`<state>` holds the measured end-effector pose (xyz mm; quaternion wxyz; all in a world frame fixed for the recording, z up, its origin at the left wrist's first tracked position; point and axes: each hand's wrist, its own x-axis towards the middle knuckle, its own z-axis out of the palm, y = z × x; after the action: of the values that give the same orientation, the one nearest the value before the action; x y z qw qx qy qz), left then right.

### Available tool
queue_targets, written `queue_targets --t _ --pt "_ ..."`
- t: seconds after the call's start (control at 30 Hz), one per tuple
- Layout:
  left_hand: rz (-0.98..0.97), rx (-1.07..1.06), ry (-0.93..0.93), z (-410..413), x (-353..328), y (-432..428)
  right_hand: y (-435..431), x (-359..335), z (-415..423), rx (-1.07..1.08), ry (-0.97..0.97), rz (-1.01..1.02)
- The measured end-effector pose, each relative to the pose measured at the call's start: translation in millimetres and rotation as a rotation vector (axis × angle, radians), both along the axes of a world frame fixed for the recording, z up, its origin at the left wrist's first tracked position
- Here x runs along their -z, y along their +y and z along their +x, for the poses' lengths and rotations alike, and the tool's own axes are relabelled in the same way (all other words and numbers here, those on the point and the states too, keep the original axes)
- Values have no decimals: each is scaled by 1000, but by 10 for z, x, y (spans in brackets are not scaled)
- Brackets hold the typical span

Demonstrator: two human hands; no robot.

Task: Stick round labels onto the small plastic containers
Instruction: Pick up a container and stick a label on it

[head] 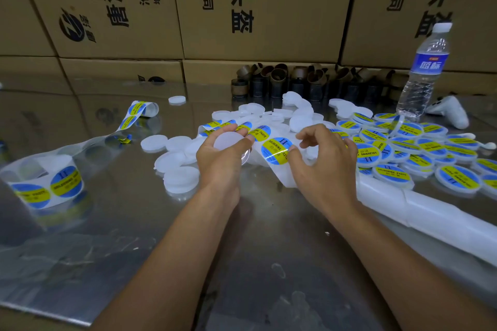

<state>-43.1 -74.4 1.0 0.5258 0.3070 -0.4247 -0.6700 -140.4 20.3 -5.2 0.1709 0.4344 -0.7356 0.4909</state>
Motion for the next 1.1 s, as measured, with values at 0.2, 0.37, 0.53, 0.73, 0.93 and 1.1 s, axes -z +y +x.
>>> queue_targets --t 0.2,0.37,0.53,0.73,0.93,1.1 --pt "-37 44 44 -13 2 11 -11 7 48 -116 228 72" --pt "-20 85 105 -21 -17 19 -23 17 21 -148 188 77" --pt "-16 106 83 -23 -21 18 -14 20 19 -207 103 69" --pt "-17 125 47 -31 -32 44 0 12 28 -220 134 83" --pt "-70 115 -22 -32 -21 47 2 15 13 -164 199 86" --pt "-91 87 -56 -41 -9 51 -7 20 22 -83 299 21"
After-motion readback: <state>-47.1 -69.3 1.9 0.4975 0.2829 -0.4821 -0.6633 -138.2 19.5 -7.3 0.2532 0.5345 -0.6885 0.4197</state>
